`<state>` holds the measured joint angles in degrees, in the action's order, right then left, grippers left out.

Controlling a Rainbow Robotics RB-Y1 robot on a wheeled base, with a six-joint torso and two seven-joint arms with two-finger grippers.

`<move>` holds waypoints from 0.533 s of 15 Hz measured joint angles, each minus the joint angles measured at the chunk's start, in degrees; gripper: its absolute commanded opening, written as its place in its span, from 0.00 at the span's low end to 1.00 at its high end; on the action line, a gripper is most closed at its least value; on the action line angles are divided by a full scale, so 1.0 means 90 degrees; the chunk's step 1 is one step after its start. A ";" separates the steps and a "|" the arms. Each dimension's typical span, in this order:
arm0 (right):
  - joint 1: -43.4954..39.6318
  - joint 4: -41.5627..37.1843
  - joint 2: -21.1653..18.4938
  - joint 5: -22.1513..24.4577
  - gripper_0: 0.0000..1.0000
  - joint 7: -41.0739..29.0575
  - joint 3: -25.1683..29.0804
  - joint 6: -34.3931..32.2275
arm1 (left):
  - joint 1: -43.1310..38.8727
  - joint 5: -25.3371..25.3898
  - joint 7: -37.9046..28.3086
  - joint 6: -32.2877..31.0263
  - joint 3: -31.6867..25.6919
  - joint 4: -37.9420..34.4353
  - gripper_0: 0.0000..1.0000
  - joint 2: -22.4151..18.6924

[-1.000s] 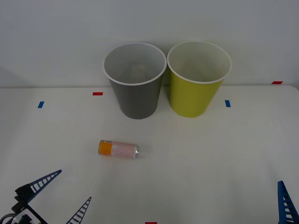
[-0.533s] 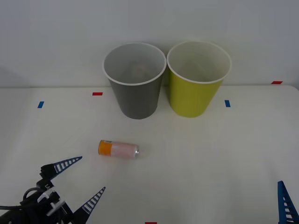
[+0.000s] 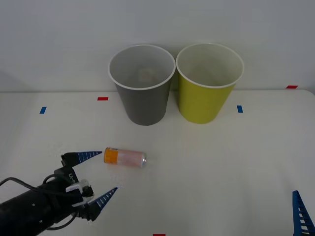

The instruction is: Put cans in the gray bin and PET bottles in the light green bin.

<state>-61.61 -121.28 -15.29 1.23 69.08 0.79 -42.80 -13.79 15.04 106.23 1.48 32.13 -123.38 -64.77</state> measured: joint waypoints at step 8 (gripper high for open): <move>0.0000 0.0000 0.0000 0.0000 1.00 0.0000 0.0000 0.0000 | 0.1619 -0.1580 0.0108 0.1445 0.1118 -0.0141 1.00 0.0045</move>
<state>-61.61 -121.29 -15.29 1.23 69.08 0.79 -42.80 0.78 0.82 107.20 14.48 42.19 -124.65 -64.36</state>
